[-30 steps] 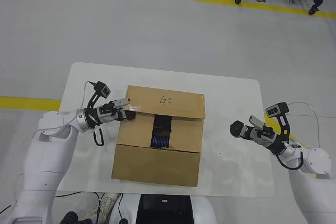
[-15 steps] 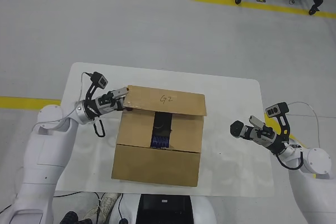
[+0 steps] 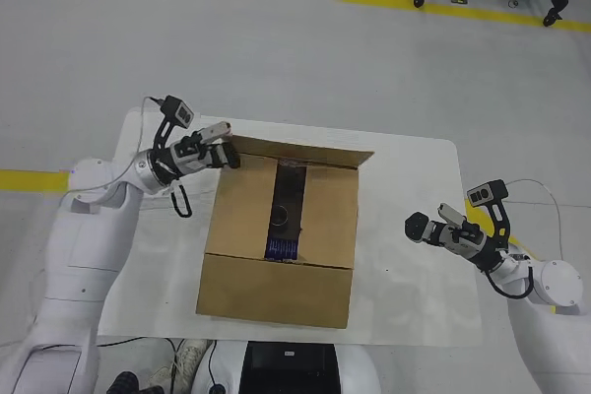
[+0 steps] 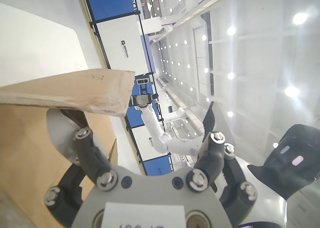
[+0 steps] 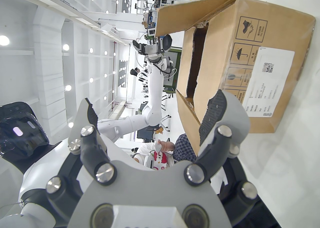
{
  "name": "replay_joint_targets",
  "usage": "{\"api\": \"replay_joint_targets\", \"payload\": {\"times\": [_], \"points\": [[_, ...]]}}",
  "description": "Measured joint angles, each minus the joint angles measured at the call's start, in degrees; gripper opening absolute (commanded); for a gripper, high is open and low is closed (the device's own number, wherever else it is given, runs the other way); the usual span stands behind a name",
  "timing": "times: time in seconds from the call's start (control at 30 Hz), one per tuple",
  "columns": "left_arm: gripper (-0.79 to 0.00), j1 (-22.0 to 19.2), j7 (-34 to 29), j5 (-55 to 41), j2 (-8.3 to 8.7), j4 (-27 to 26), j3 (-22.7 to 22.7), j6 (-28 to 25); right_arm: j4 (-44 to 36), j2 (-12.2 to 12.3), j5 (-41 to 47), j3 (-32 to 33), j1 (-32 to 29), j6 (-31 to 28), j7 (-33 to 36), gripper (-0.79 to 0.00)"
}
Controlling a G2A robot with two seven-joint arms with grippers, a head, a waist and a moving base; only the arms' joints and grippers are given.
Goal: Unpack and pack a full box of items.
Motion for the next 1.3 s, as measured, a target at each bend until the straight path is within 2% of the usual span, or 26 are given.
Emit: {"api": "replay_joint_targets", "payload": {"times": [0.3,0.63,0.8,1.0,1.3], "points": [[0.0,-8.7,3.0,-0.4,-1.34,10.0,5.2,-4.7,0.0,0.0,0.0,0.0,0.0,0.0,0.0,0.0],[0.0,-13.5,1.2,-4.8,-3.13,22.4,9.5,-14.6,0.0,0.0,0.0,0.0,0.0,0.0,0.0,0.0],[0.0,-15.6,2.1,-5.1,-3.79,27.5,10.6,-17.7,0.0,0.0,0.0,0.0,0.0,0.0,0.0,0.0],[0.0,-18.5,3.4,-3.9,-4.39,32.4,11.8,-18.7,0.0,0.0,0.0,0.0,0.0,0.0,0.0,0.0],[0.0,-22.0,7.3,0.4,-5.39,37.8,14.5,-17.1,0.0,0.0,0.0,0.0,0.0,0.0,0.0,0.0]]}}
